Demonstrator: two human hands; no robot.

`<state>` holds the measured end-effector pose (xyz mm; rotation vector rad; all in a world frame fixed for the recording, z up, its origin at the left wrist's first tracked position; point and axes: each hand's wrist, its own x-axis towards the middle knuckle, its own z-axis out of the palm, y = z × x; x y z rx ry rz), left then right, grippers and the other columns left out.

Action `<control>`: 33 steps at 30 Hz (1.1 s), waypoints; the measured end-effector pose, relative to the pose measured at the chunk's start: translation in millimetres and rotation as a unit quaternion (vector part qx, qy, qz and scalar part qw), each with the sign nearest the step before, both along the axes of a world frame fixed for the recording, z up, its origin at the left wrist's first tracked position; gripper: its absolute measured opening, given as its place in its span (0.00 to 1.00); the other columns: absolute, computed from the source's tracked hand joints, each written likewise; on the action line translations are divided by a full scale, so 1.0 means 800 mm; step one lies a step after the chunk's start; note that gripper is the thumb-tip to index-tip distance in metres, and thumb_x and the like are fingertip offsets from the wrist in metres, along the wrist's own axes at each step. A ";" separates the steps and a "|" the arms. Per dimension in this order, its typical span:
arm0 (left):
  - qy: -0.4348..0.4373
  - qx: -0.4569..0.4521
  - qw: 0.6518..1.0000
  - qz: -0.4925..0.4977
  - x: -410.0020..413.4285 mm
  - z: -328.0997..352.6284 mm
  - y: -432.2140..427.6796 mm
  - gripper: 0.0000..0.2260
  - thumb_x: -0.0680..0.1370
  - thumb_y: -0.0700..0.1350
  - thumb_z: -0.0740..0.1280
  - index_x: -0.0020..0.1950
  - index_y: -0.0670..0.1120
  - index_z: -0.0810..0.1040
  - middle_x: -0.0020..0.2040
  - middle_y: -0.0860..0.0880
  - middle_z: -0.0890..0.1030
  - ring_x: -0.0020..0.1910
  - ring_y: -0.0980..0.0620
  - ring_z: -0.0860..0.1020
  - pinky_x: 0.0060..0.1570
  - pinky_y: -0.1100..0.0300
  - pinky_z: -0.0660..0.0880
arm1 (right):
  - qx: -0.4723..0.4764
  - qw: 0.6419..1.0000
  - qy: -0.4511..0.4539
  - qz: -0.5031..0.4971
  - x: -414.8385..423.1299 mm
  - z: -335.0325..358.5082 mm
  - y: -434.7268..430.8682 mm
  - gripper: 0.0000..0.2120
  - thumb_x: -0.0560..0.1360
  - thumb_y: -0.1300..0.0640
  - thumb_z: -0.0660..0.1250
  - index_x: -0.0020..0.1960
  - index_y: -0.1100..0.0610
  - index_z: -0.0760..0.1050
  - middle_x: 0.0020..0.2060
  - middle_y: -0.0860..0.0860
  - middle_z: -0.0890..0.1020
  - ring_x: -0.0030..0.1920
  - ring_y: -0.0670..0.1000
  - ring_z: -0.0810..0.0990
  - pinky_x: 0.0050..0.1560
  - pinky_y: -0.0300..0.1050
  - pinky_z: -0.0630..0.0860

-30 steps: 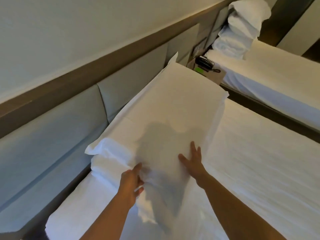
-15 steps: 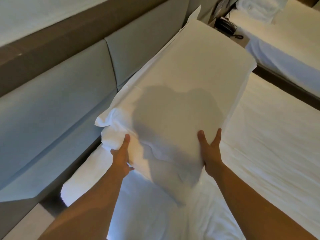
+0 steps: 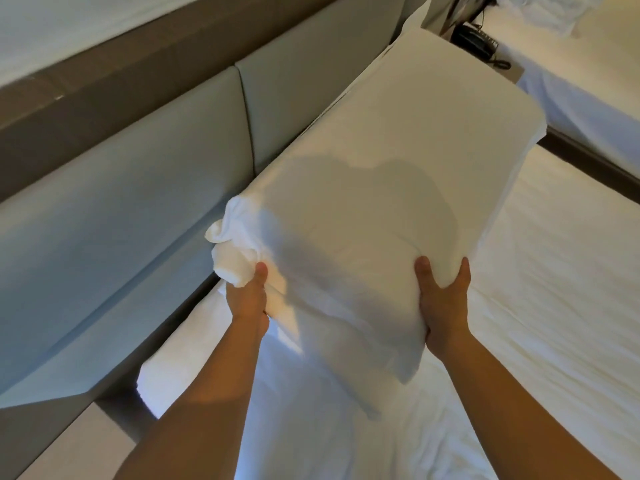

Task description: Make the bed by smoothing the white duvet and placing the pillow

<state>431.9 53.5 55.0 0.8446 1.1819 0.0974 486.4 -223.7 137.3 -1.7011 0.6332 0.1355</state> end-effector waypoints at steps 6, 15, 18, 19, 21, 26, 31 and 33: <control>0.069 0.334 0.940 -0.009 -0.013 0.046 0.021 0.27 0.72 0.66 0.71 0.45 0.41 0.75 0.42 0.42 0.75 0.39 0.46 0.76 0.43 0.52 0.76 | 0.052 0.998 0.018 -0.013 -0.017 -0.015 0.008 0.41 0.70 0.33 0.75 0.77 0.43 0.64 0.66 0.46 0.80 0.63 0.54 0.81 0.58 0.53 0.81; -0.017 0.081 0.992 -0.100 0.104 0.100 0.011 0.41 0.69 0.58 0.80 0.75 0.50 0.64 0.65 0.48 0.76 0.61 0.43 0.76 0.63 0.42 0.77 | 0.074 0.994 0.056 -0.053 -0.018 -0.008 0.022 0.39 0.73 0.27 0.66 0.78 0.43 0.62 0.65 0.47 0.80 0.58 0.52 0.81 0.59 0.57 0.79; -0.042 0.149 0.985 -0.081 0.106 0.085 0.020 0.39 0.72 0.54 0.79 0.77 0.48 0.64 0.67 0.48 0.76 0.64 0.43 0.76 0.66 0.42 0.76 | 0.065 0.992 0.086 -0.060 -0.017 -0.011 0.036 0.37 0.75 0.29 0.64 0.78 0.44 0.59 0.64 0.48 0.78 0.55 0.51 0.79 0.58 0.57 0.77; -0.040 0.166 0.981 -0.094 0.103 0.075 0.020 0.41 0.72 0.53 0.78 0.79 0.49 0.60 0.69 0.48 0.74 0.66 0.43 0.75 0.68 0.43 0.74 | 0.066 0.991 0.098 -0.055 -0.019 -0.016 0.038 0.39 0.75 0.28 0.65 0.79 0.43 0.57 0.65 0.49 0.77 0.57 0.54 0.79 0.60 0.58 0.78; -0.038 0.162 0.981 -0.104 0.095 0.064 0.016 0.48 0.71 0.54 0.79 0.82 0.55 0.52 0.70 0.50 0.71 0.67 0.43 0.74 0.69 0.42 0.73 | 0.069 0.990 0.113 -0.042 -0.022 -0.028 0.039 0.43 0.73 0.27 0.65 0.80 0.42 0.54 0.68 0.50 0.76 0.62 0.57 0.78 0.63 0.61 0.78; -0.013 0.142 0.983 -0.113 0.096 0.059 0.024 0.51 0.71 0.55 0.80 0.83 0.58 0.48 0.71 0.50 0.71 0.67 0.41 0.74 0.65 0.39 0.75 | 0.074 0.988 0.121 -0.055 -0.023 -0.025 0.039 0.44 0.72 0.27 0.67 0.80 0.45 0.57 0.66 0.51 0.77 0.62 0.58 0.78 0.62 0.60 0.78; 0.054 0.135 0.979 -0.141 0.067 0.080 0.015 0.35 0.69 0.60 0.79 0.69 0.48 0.69 0.56 0.47 0.78 0.52 0.41 0.79 0.57 0.44 0.80 | 0.096 0.981 0.156 -0.059 -0.046 -0.010 0.030 0.49 0.59 0.21 0.72 0.70 0.50 0.68 0.59 0.53 0.82 0.56 0.59 0.83 0.59 0.62 0.82; 0.040 0.115 0.979 -0.161 0.051 0.094 0.015 0.19 0.76 0.54 0.75 0.58 0.46 0.73 0.40 0.47 0.74 0.35 0.46 0.73 0.39 0.51 0.79 | 0.099 0.981 0.164 -0.041 -0.058 -0.007 0.019 0.47 0.60 0.24 0.75 0.66 0.54 0.71 0.55 0.53 0.83 0.52 0.58 0.84 0.49 0.55 0.83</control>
